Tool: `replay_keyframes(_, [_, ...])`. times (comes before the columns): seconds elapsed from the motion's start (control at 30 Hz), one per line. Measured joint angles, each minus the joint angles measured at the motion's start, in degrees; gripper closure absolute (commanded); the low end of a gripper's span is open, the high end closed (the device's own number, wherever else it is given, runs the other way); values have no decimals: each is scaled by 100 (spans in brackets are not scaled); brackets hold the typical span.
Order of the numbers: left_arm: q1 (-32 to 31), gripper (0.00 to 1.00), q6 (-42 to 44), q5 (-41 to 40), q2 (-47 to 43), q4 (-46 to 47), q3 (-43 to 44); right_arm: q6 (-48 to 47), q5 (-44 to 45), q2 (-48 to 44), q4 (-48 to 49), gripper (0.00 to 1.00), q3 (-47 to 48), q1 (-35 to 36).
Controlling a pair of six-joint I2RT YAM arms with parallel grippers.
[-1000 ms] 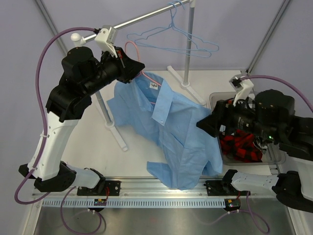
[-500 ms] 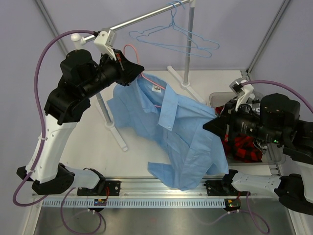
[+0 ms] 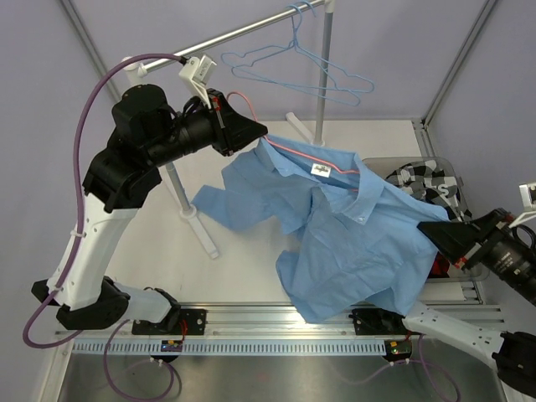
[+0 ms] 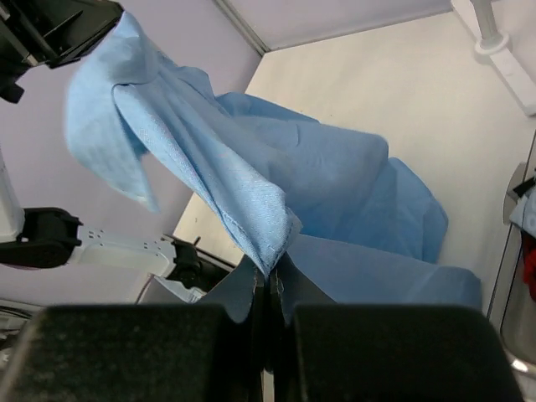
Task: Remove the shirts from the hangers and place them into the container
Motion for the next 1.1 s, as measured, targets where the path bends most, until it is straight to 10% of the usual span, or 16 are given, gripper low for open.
replay_keyframes(0.6, [61, 100, -337, 516, 186, 46, 85, 1421, 140, -1086, 232, 100, -2044, 4])
replay_keyframes(1.1, [444, 100, -1375, 389, -278, 1167, -105, -120, -918, 1976, 1978, 100, -2347, 0])
